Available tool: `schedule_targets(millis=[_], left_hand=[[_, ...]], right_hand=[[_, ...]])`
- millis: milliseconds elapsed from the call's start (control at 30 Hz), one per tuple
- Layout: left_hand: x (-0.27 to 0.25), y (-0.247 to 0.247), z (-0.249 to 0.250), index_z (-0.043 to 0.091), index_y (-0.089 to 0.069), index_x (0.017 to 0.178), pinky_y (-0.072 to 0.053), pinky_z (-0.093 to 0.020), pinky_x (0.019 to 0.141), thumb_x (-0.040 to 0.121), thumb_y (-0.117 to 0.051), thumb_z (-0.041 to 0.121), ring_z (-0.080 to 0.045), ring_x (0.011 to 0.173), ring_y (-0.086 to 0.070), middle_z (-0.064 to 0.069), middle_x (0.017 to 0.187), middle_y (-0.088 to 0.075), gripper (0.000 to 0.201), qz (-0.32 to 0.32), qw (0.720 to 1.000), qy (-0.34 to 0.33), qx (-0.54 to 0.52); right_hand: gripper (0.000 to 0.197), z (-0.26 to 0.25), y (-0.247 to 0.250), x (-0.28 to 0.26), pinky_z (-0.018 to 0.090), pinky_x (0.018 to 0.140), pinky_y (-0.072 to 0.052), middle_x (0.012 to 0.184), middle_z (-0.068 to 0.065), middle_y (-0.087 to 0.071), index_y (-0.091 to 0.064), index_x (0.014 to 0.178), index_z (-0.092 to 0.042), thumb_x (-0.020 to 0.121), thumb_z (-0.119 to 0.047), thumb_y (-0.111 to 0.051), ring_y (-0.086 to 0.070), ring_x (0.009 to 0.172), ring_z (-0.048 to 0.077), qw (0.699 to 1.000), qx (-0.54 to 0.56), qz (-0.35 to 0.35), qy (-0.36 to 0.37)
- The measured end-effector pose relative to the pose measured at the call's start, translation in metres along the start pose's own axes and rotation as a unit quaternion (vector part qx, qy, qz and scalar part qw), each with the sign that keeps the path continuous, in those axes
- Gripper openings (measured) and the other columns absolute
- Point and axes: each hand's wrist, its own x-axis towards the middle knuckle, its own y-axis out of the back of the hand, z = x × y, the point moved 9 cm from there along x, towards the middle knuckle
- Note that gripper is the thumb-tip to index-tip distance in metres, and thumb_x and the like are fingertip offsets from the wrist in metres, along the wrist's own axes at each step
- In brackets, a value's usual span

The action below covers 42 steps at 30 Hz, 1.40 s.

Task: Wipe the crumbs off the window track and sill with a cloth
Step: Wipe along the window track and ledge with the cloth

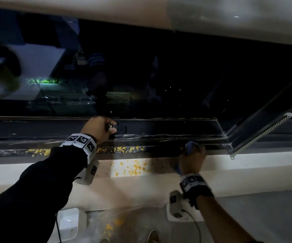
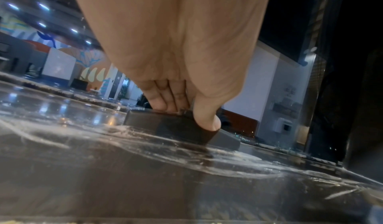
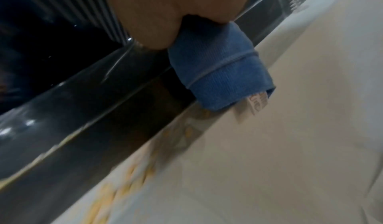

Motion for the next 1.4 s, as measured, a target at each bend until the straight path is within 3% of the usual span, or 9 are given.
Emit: schedule_targets(millis=[133, 367, 567, 667, 767, 933, 1100, 1267, 1400], left_hand=[[-0.001, 0.0, 0.002, 0.026, -0.067, 0.112, -0.044, -0.026, 0.079, 0.086, -0.064, 0.029, -0.022, 0.098, -0.063, -0.003, 0.106, -0.071, 0.026, 0.0, 1.0, 0.0, -0.003], [-0.004, 0.003, 0.004, 0.026, -0.068, 0.109, -0.049, -0.031, 0.079, 0.085, -0.064, 0.028, -0.023, 0.096, -0.064, -0.005, 0.106, -0.071, 0.025, 0.006, 1.0, -0.001, -0.008], [-0.005, 0.0, 0.003, 0.026, -0.067, 0.111, -0.051, -0.032, 0.079, 0.086, -0.063, 0.027, -0.024, 0.094, -0.064, -0.006, 0.104, -0.07, 0.026, 0.005, 1.0, -0.001, -0.012], [-0.003, -0.001, 0.001, 0.027, -0.068, 0.11, -0.05, -0.03, 0.078, 0.085, -0.064, 0.028, -0.022, 0.093, -0.063, -0.005, 0.103, -0.07, 0.025, 0.002, 1.0, 0.002, -0.014], [-0.002, 0.0, 0.001, 0.027, -0.068, 0.11, -0.05, -0.03, 0.079, 0.085, -0.063, 0.027, -0.022, 0.095, -0.063, -0.004, 0.105, -0.07, 0.025, 0.001, 1.0, 0.002, -0.013], [-0.002, -0.002, 0.003, 0.027, -0.067, 0.111, -0.051, -0.033, 0.081, 0.086, -0.063, 0.028, -0.024, 0.096, -0.063, -0.004, 0.105, -0.07, 0.025, -0.018, 1.0, -0.008, 0.002], [0.008, 0.001, 0.011, 0.025, -0.069, 0.11, -0.049, -0.031, 0.088, 0.083, -0.066, 0.029, -0.025, 0.102, -0.064, -0.003, 0.11, -0.07, 0.027, -0.048, 0.998, -0.012, 0.047], [0.013, -0.002, 0.019, 0.025, -0.068, 0.112, -0.047, -0.029, 0.085, 0.084, -0.063, 0.03, -0.024, 0.103, -0.062, -0.003, 0.112, -0.068, 0.029, -0.073, 0.99, -0.019, 0.119], [0.011, -0.01, 0.038, 0.027, -0.069, 0.103, -0.052, -0.034, 0.08, 0.082, -0.062, 0.031, -0.026, 0.092, -0.064, -0.004, 0.1, -0.07, 0.022, -0.074, 0.987, -0.028, 0.137]], right_hand=[[0.029, -0.084, -0.019, -0.059, 0.038, 0.084, -0.045, 0.092, 0.01, -0.059, -0.065, 0.088, -0.007, 0.068, 0.014, -0.059, -0.053, 0.09, 0.029, 0.988, 0.115, -0.027, 0.098], [0.028, -0.148, -0.044, -0.105, 0.029, 0.088, -0.048, 0.099, -0.007, -0.065, -0.071, 0.1, -0.024, 0.086, -0.013, -0.05, -0.061, 0.097, 0.012, 0.925, 0.158, -0.286, 0.192], [0.032, -0.036, 0.041, -0.026, 0.036, 0.083, -0.047, 0.099, 0.022, -0.065, -0.071, 0.094, 0.001, 0.07, -0.013, -0.054, -0.062, 0.091, 0.038, 0.993, 0.114, 0.036, -0.015], [0.036, -0.011, 0.016, -0.014, 0.047, 0.094, -0.044, 0.113, 0.023, -0.061, -0.068, 0.107, -0.001, 0.077, -0.015, -0.054, -0.057, 0.106, 0.041, 0.994, 0.069, -0.017, -0.085], [0.034, -0.037, -0.02, -0.036, 0.035, 0.103, -0.032, 0.128, 0.02, -0.053, -0.061, 0.118, -0.002, 0.083, 0.0, -0.06, -0.046, 0.122, 0.038, 0.993, 0.035, -0.096, -0.055], [0.019, -0.116, -0.023, -0.089, 0.037, 0.083, -0.046, 0.096, 0.008, -0.059, -0.063, 0.09, -0.013, 0.083, 0.001, -0.052, -0.053, 0.093, 0.026, 0.979, 0.133, -0.072, 0.137], [0.013, -0.095, -0.022, -0.068, 0.021, 0.077, -0.041, 0.1, 0.005, -0.067, -0.071, 0.1, -0.014, 0.088, -0.012, -0.064, -0.062, 0.093, 0.023, 0.961, 0.177, -0.192, 0.089], [0.025, -0.025, 0.046, -0.01, 0.012, 0.075, -0.036, 0.097, 0.012, -0.067, -0.07, 0.1, -0.005, 0.085, -0.023, -0.062, -0.06, 0.087, 0.019, 0.989, 0.147, -0.012, 0.02], [0.009, 0.001, 0.078, 0.022, 0.013, 0.075, -0.03, 0.092, 0.02, -0.068, -0.069, 0.088, 0.001, 0.081, 0.002, -0.064, -0.063, 0.086, 0.032, 0.993, 0.11, 0.042, 0.005]])
